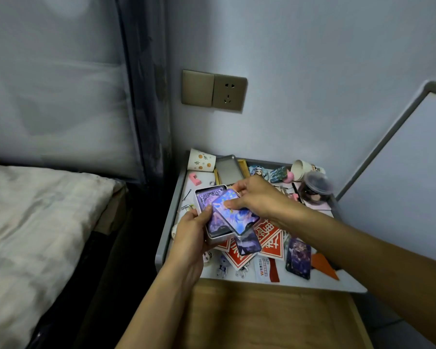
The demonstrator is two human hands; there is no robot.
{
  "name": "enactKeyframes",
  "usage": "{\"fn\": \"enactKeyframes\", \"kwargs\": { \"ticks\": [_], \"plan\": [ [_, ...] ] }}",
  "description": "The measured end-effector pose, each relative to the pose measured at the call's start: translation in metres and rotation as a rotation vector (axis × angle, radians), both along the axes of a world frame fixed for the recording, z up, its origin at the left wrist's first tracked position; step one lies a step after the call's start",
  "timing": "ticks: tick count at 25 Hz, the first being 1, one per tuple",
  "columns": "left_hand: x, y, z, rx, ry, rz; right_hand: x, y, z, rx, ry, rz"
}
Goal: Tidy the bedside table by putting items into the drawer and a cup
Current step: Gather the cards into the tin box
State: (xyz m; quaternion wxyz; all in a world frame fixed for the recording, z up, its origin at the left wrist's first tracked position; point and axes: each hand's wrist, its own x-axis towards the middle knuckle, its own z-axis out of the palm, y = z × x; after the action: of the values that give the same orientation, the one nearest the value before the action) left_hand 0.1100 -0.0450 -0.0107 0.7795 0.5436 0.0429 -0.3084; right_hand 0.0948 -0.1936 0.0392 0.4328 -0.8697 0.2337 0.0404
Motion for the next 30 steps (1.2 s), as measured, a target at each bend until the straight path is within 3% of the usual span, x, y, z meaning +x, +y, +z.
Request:
{"fn": "enactKeyframes", "kwargs": {
  "ticks": [5, 9, 17, 21, 24, 30],
  "plan": [
    [-0.001, -0.005, -0.006, 0.009, -0.011, 0.035, 0.003, -0.008, 0.003, -0.255, -0.023, 0.005],
    [-0.005, -0.006, -0.002, -0.023, -0.008, -0.005, 0.006, -0.007, 0.009, -0.063, -0.032, -0.024],
    [-0.002, -0.003, -0.003, 0.022, -0.001, -0.012, 0.007, 0.010, -0.005, -0.138, 0.020, 0.062],
    [0.001, -0.001, -0.001, 0.037, 0.005, 0.055, 0.003, 0.001, 0.009, -0.073, -0.088, 0.047],
    [0.008, 0.006, 0.005, 0.001, 0.006, 0.128, 0.007, -0.040, 0.022, -0.174, -0.187, -0.071],
    [0.010, 0.013, 0.011, -0.004, 0.015, 0.134, 0.012, -0.077, -0.042, -0.522, 0.244, -0.058]
  ]
}}
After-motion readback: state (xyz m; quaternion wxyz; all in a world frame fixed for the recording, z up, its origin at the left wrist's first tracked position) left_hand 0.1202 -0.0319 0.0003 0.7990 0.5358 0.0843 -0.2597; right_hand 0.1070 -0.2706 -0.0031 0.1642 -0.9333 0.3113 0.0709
